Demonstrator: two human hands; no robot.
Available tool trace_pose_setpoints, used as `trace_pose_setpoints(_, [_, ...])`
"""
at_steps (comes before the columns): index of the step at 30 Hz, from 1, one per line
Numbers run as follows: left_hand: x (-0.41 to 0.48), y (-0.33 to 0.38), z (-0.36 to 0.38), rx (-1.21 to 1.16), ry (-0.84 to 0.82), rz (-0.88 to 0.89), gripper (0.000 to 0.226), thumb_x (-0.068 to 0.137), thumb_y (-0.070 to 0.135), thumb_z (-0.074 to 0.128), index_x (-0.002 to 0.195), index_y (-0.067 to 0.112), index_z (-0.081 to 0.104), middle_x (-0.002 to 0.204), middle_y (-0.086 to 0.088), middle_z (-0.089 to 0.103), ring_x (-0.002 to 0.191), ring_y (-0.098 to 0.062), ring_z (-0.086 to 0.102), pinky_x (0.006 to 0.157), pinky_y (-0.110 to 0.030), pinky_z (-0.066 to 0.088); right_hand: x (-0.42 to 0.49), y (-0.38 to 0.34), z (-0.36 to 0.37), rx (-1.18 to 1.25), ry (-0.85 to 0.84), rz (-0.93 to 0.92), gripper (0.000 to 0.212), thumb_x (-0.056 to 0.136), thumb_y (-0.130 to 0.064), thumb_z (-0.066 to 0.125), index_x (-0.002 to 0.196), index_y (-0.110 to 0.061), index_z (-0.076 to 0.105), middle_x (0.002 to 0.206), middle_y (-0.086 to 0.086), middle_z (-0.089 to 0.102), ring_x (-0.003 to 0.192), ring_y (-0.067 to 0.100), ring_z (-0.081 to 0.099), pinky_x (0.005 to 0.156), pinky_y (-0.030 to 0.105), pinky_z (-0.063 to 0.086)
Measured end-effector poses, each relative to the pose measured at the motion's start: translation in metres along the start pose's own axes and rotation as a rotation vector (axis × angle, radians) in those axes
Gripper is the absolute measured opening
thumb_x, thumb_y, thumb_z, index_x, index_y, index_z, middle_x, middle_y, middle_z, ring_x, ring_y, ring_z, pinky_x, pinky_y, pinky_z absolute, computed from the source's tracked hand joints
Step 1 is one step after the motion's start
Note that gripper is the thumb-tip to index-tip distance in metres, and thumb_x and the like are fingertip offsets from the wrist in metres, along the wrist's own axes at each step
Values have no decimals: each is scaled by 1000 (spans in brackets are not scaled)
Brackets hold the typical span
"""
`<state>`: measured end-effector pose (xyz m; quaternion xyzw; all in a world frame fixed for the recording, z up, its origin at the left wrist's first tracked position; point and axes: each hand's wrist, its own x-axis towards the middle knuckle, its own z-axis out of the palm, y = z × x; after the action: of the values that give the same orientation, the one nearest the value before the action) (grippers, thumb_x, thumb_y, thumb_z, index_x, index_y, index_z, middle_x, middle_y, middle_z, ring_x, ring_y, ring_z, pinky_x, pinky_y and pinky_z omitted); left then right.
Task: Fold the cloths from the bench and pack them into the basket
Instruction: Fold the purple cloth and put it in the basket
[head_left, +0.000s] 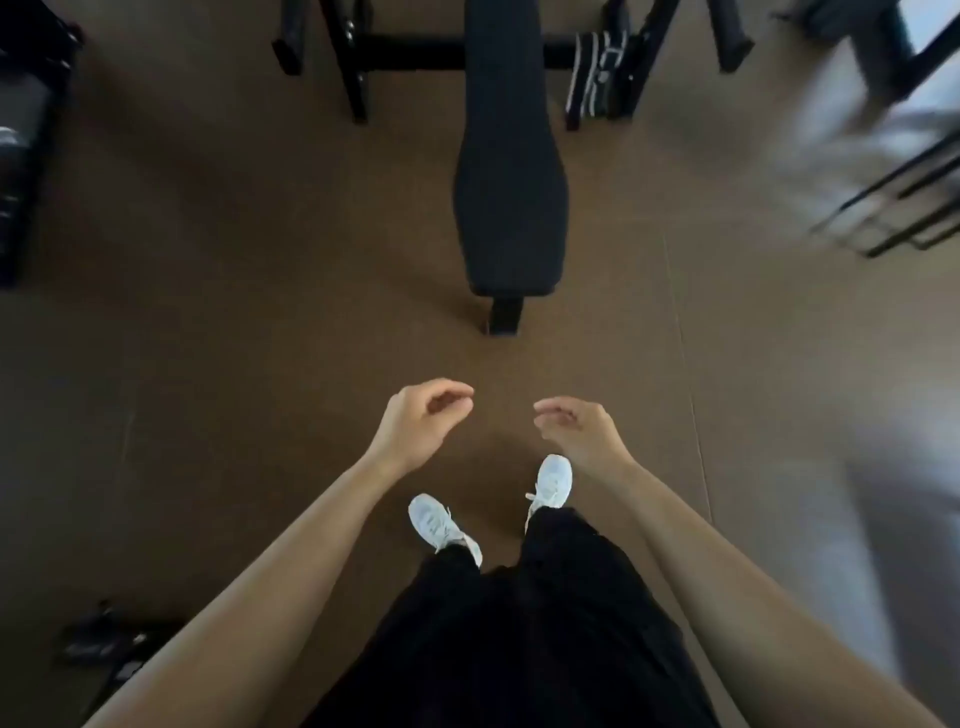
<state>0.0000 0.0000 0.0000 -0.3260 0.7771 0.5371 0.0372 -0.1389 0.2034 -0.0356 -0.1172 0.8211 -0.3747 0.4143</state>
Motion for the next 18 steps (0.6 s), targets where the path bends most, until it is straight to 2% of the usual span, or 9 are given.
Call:
trace_pose_setpoints(3, [11,19,34,8,-84,-34,16,94,27,70,108,24,78,99,12,76,96,-3,69,93,-27,54,-4,34,-25,46,34,81,18,93,-21,67,109,-21,75,88,6,76,95,18,71,97,34,52])
trace_pose_setpoints(6, [31,40,76,69,-188,-43,16,95,29,68,108,26,77,92,17,72,90,0,66,85,-28,54,-5,67,-57,57,45,185,26,94,-24,64,118,-21,73,101,-1,75,103,15,69,93,28,51])
trace_pose_setpoints(13, [96,105,199,264,-435,-1,21,97,31,65,114,24,75,109,12,74,104,-1,65,94,-22,50,1,151,-156,121,115,254,25,96,-26,64,119,-20,72,109,2,72,107,18,66,96,33,52])
trace_pose_setpoints(18, [137,155,269,274,-496,17,17,96,25,67,110,22,77,105,12,75,101,0,67,92,-19,51,2,190,-234,209,234,330,22,96,-25,65,114,-19,74,109,0,72,107,17,64,94,32,51])
